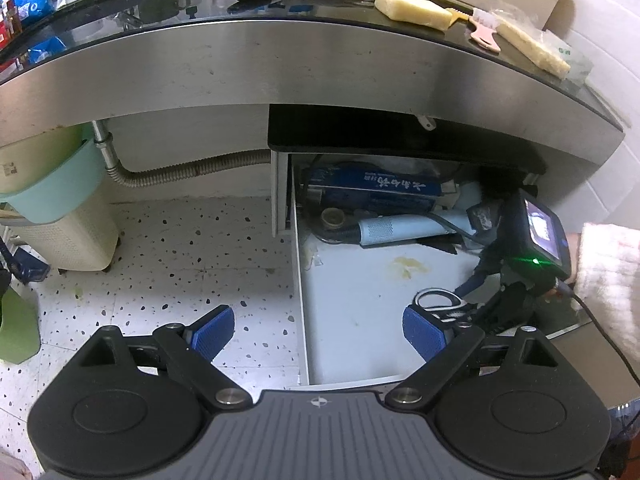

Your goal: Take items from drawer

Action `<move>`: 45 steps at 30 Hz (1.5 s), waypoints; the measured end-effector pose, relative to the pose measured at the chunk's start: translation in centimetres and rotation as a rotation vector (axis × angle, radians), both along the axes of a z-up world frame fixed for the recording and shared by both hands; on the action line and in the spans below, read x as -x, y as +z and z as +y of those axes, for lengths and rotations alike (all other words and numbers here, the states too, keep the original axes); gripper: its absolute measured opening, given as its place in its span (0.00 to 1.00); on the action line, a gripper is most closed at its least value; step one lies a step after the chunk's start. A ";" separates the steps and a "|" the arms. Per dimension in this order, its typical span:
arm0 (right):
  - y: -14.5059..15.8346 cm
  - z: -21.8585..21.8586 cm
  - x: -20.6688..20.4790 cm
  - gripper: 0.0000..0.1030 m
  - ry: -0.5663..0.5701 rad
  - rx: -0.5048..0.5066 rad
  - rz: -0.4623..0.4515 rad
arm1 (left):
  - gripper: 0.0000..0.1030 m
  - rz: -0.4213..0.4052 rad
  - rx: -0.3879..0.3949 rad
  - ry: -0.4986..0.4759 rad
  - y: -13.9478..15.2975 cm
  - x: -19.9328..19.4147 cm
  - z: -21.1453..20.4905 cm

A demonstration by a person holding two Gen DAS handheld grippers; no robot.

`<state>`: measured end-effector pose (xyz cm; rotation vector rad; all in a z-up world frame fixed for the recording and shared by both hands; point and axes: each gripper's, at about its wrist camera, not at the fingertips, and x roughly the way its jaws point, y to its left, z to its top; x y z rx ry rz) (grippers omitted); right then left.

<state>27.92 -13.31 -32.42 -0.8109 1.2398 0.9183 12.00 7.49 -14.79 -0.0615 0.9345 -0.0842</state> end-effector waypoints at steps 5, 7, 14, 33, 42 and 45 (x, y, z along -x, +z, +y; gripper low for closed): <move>0.2 1.0 -1.5 0.42 -0.067 -0.028 -0.015 | 0.89 0.010 -0.007 0.006 -0.2 0.2 0.0; 0.2 1.5 -1.9 0.42 -0.091 -0.037 -0.025 | 0.89 0.013 -0.007 0.007 -0.2 0.3 0.0; 1.2 0.8 -3.0 0.40 -0.113 -0.068 -0.066 | 0.89 0.008 -0.035 -0.002 -0.4 0.2 -0.3; 16.7 -11.9 14.2 0.51 -0.520 -0.525 -0.443 | 0.89 -0.200 -0.259 -0.544 1.2 -6.8 -13.4; 17.0 -15.4 20.9 0.51 -0.651 -0.618 -0.406 | 0.89 -0.319 -0.072 -0.681 1.2 -7.1 -17.0; 16.7 -16.0 22.3 0.51 -0.670 -0.644 -0.393 | 0.89 -0.263 0.022 -0.729 0.2 -8.2 -17.6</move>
